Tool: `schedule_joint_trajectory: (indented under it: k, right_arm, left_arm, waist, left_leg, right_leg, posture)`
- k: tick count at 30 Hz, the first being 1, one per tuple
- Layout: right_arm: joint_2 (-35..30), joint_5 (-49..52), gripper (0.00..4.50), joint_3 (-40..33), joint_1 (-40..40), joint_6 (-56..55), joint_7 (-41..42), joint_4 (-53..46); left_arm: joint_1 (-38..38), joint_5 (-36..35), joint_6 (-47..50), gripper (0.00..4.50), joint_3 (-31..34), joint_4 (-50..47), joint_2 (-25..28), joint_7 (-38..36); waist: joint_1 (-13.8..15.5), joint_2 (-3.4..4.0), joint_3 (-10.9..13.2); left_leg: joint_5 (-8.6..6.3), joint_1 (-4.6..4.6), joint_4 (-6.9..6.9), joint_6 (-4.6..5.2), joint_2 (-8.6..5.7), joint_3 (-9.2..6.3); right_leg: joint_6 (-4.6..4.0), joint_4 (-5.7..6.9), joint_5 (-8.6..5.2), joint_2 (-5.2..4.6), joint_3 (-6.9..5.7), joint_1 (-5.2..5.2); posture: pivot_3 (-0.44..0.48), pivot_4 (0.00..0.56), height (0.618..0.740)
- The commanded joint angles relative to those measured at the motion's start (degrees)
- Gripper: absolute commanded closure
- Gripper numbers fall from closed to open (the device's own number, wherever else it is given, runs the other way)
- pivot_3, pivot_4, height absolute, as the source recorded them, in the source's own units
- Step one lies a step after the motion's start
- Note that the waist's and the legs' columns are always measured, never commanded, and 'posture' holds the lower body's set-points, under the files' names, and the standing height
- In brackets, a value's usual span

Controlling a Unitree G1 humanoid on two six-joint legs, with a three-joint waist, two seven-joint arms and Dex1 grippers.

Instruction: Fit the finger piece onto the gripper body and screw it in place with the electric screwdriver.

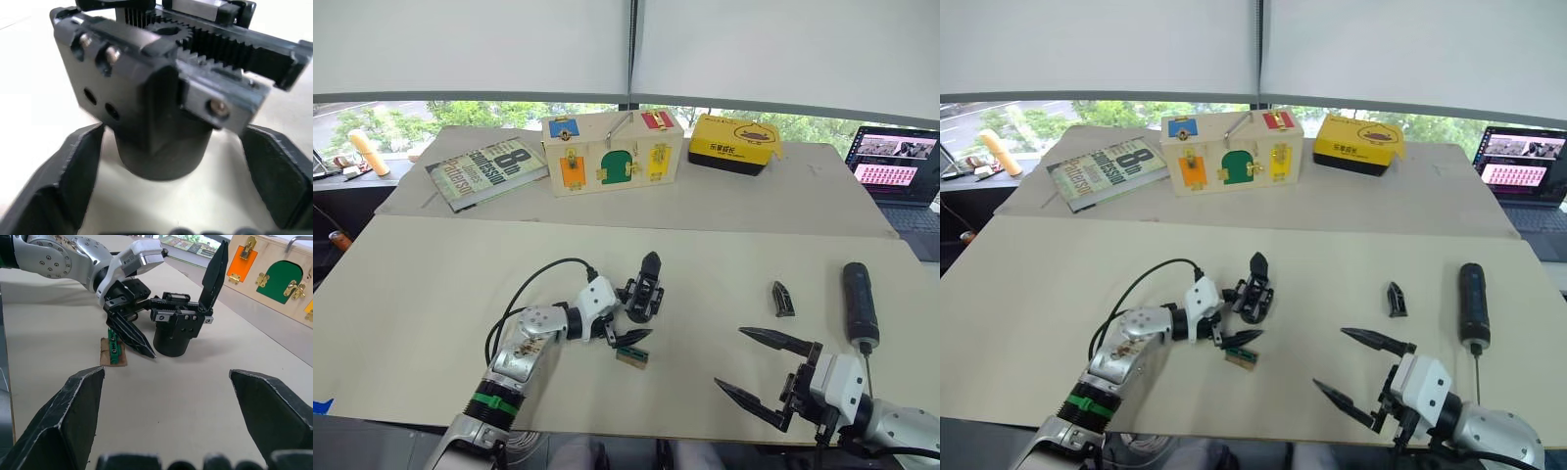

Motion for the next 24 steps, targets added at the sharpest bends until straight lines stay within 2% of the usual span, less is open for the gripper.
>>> schedule_joint_trajectory:
  k: [1, 7, 11, 14, 17, 21, 24]
  right_arm:
    - [0.32, 1.65, 0.00, -4.33, 3.28, -1.93, -0.13, -2.55]
    - [2.89, 2.89, 0.00, -9.35, 9.82, -3.08, -0.82, -3.60]
    - [9.96, 4.47, 0.00, -14.45, 15.90, -3.22, -5.88, -4.69]
    - [13.71, 4.09, 0.00, -15.74, 20.23, -3.00, -7.72, -5.19]
    - [15.38, 5.63, 0.00, -16.99, 20.42, 1.13, -13.11, -8.79]
    - [9.19, 8.61, 0.00, -19.49, 12.91, 19.96, -26.97, -14.75]
    - [-1.14, 15.91, 0.00, -21.10, 4.60, 43.13, -37.36, -15.65]
  left_arm:
    - [1.95, -4.27, -2.06, 0.03, 4.79, 0.92, 4.92, -4.92]
    - [1.64, -8.90, -5.68, 0.03, 10.47, 5.48, 10.95, -11.49]
    - [0.63, -15.29, -6.24, 0.03, 15.28, 8.20, 15.79, -21.67]
    - [-0.09, -21.43, 1.02, 0.03, 17.77, 4.35, 19.17, -26.15]
    - [-1.44, -25.47, 9.62, 0.03, 18.46, -0.72, 22.48, -27.01]
    - [-5.97, -31.78, 17.89, 0.03, 20.22, -8.83, 22.24, -23.17]
    - [-7.52, -32.16, 18.35, 0.03, 19.82, -12.53, 20.90, -20.82]
  waist:
    - [-0.02, 0.00, 0.00]
    - [0.16, 0.04, 0.02]
    - [0.50, 0.05, 0.03]
    - [0.40, 0.10, 0.06]
    - [0.15, 0.15, 0.09]
    - [-0.10, 0.10, 0.13]
    - [-0.21, 0.17, 0.11]
  left_leg:
    - [0.01, 0.01, -0.02, -0.03, 0.03, 0.00]
    - [0.07, 0.05, -0.08, -0.16, 0.17, -0.01]
    - [0.05, 0.00, -0.08, -0.17, 0.14, -0.01]
    - [0.03, -0.05, -0.08, -0.23, 0.16, -0.01]
    - [0.03, -0.04, -0.08, -0.25, 0.14, 0.01]
    - [0.05, 0.01, -0.07, -0.28, 0.10, 0.12]
    - [0.08, 0.12, -0.07, -0.33, 0.02, 0.20]
  right_leg:
    - [-0.02, 0.01, -0.01, -0.01, 0.01, -0.01]
    - [-0.16, 0.04, -0.08, -0.07, -0.06, -0.03]
    - [-0.21, 0.03, -0.11, -0.13, -0.10, -0.07]
    - [-0.24, 0.02, -0.14, -0.15, -0.09, -0.11]
    - [-0.46, 0.04, -0.30, -0.23, -0.09, -0.10]
    - [-0.42, 0.09, -0.25, -0.40, -0.13, -0.09]
    - [-0.47, 0.09, -0.10, -0.64, -0.13, -0.06]
  posture:
    - [0.000, 0.150, 0.740]
    - [0.000, 0.150, 0.740]
    - [0.000, 0.150, 0.740]
    - [0.000, 0.150, 0.740]
    - [0.000, 0.150, 0.740]
    - [0.000, 0.150, 0.740]
    - [0.000, 0.150, 0.740]
